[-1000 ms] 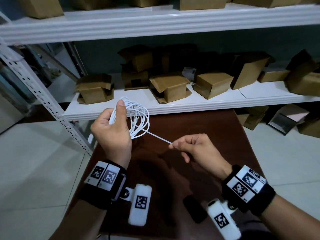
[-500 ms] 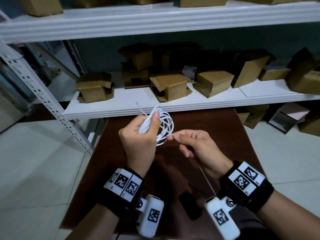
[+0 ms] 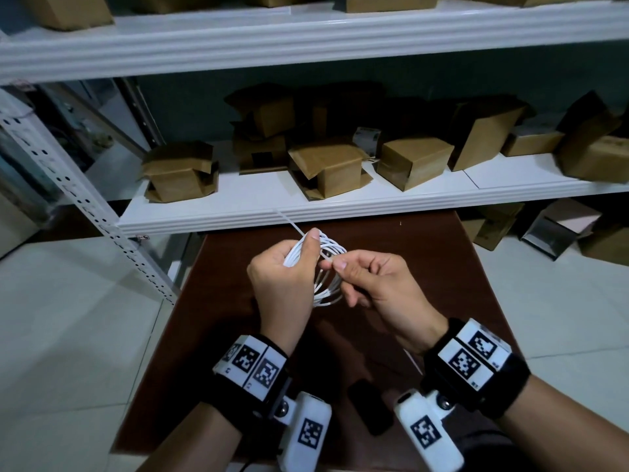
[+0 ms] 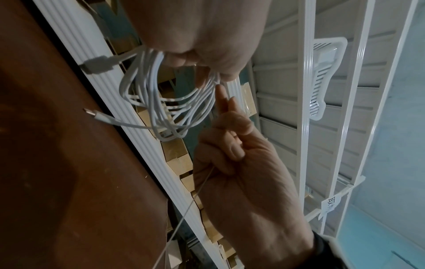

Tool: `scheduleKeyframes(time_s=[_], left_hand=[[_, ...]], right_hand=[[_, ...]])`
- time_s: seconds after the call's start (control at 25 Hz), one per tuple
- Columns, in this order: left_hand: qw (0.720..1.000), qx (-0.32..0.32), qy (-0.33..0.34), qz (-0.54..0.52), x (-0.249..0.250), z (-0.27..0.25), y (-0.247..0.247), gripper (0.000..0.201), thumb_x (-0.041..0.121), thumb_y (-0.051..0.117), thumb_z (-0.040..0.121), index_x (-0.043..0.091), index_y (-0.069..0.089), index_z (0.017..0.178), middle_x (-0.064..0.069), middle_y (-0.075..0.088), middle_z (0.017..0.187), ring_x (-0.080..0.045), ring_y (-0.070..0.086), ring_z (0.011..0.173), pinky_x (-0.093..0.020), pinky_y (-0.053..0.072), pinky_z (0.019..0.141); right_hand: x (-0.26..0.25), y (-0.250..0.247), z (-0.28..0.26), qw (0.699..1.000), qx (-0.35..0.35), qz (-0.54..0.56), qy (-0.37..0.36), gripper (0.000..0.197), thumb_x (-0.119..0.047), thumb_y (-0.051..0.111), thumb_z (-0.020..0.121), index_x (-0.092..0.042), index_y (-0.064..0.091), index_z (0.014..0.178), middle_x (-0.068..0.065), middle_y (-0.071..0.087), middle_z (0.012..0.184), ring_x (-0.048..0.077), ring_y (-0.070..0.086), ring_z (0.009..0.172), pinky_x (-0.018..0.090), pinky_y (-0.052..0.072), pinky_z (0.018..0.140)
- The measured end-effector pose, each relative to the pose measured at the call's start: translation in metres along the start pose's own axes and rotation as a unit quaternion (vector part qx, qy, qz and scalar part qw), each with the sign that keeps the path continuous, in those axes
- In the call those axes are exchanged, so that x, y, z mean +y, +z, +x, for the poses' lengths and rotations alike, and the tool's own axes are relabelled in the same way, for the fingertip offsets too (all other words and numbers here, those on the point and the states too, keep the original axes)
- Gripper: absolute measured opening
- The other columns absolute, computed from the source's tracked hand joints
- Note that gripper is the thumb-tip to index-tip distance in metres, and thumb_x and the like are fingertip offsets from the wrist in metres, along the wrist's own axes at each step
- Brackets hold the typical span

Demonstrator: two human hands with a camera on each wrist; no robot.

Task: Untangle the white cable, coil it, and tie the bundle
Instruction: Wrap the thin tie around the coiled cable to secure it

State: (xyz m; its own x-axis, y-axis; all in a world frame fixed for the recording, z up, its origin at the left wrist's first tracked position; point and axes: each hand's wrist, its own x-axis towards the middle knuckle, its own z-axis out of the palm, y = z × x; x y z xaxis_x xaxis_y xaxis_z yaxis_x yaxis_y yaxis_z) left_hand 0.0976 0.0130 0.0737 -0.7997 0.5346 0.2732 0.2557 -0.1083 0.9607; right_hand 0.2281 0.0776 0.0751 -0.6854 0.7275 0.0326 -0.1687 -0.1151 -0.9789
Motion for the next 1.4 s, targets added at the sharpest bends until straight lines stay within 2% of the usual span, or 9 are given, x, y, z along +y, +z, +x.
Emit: scheduleKeyframes(time_s=[0.24,0.44,0.6,0.72,0.88,0.96,1.12,1.28,1.4], left_hand=[[0.992,0.026,-0.047,-0.111,0.004,0.003,-0.001,0.009,0.01,0.079,0.092,0.003,0.084,0.088,-0.004,0.08,0.075,-0.007,0.071,0.065,-0.02,0.053,0.061],[0.987,0.061,-0.043,-0.143,0.0,0.019,-0.014,0.008,0.006,0.079,0.091,-0.002,0.082,0.089,-0.013,0.08,0.079,-0.016,0.073,0.068,-0.027,0.057,0.064],[0.982,0.107,-0.061,-0.142,-0.003,0.034,-0.024,0.009,0.007,0.083,0.088,0.011,0.082,0.08,-0.003,0.081,0.076,-0.014,0.073,0.071,-0.028,0.058,0.07],[0.971,0.142,-0.104,-0.161,-0.01,0.044,-0.03,0.012,0.01,0.084,0.086,0.015,0.082,0.076,-0.001,0.08,0.074,-0.013,0.073,0.068,-0.03,0.058,0.069],[0.964,0.156,-0.144,-0.16,-0.018,0.051,-0.034,0.009,0.015,0.083,0.088,0.012,0.08,0.081,0.015,0.059,0.047,0.004,0.047,0.041,-0.016,0.04,0.048],[0.964,0.146,-0.154,-0.162,-0.018,0.049,-0.032,0.008,0.014,0.082,0.089,0.009,0.079,0.084,0.016,0.056,0.047,0.005,0.043,0.037,-0.013,0.037,0.045],[0.959,0.143,-0.174,-0.171,-0.019,0.05,-0.032,0.007,0.014,0.084,0.088,0.009,0.079,0.086,0.001,0.066,0.065,0.006,0.046,0.04,-0.015,0.039,0.048],[0.959,0.144,-0.179,-0.164,-0.021,0.052,-0.031,0.008,0.013,0.084,0.087,0.01,0.079,0.083,0.007,0.065,0.058,0.006,0.045,0.039,-0.014,0.038,0.046],[0.959,0.147,-0.179,-0.165,-0.023,0.052,-0.031,0.011,0.014,0.085,0.087,0.004,0.079,0.091,0.01,0.063,0.055,0.006,0.046,0.039,-0.014,0.038,0.046]], right_hand=[[0.001,-0.002,0.003,0.997,-0.063,-0.011,0.033,0.025,-0.013,0.057,0.104,0.003,0.071,0.118,0.013,0.068,0.068,0.013,0.046,0.049,0.018,0.032,0.045],[-0.003,-0.008,0.004,0.996,-0.082,0.01,0.034,0.028,-0.003,0.058,0.101,0.002,0.059,0.129,0.022,0.073,0.081,0.016,0.058,0.051,0.02,0.045,0.047],[-0.015,-0.013,0.001,0.994,-0.11,0.017,0.017,0.019,-0.003,0.054,0.102,0.005,0.065,0.115,0.027,0.075,0.101,0.02,0.07,0.075,0.023,0.057,0.07],[-0.026,-0.015,-0.003,0.986,-0.138,0.087,0.023,0.025,-0.002,0.05,0.101,0.01,0.065,0.117,0.034,0.071,0.115,0.027,0.073,0.093,0.028,0.059,0.087],[-0.03,-0.017,-0.007,0.988,-0.144,0.044,-0.024,0.033,0.018,0.055,0.093,0.007,0.065,0.123,0.028,0.072,0.12,0.029,0.073,0.104,0.033,0.057,0.099],[-0.028,-0.016,-0.005,0.996,-0.076,0.012,-0.053,0.029,0.01,0.064,0.091,0.008,0.068,0.12,0.026,0.076,0.111,0.028,0.074,0.097,0.032,0.059,0.094],[-0.026,-0.021,0.002,0.991,0.062,-0.007,-0.12,0.02,0.003,0.071,0.088,0.011,0.073,0.106,0.025,0.078,0.092,0.025,0.073,0.078,0.024,0.06,0.075],[-0.03,-0.025,0.002,0.987,0.089,-0.042,-0.126,0.012,0.006,0.076,0.083,0.013,0.071,0.092,0.024,0.077,0.082,0.021,0.072,0.069,0.022,0.058,0.065],[-0.033,-0.024,0.0,0.985,0.072,-0.082,-0.138,0.014,0.005,0.081,0.08,0.011,0.07,0.085,0.019,0.078,0.086,0.021,0.073,0.077,0.023,0.058,0.072]])
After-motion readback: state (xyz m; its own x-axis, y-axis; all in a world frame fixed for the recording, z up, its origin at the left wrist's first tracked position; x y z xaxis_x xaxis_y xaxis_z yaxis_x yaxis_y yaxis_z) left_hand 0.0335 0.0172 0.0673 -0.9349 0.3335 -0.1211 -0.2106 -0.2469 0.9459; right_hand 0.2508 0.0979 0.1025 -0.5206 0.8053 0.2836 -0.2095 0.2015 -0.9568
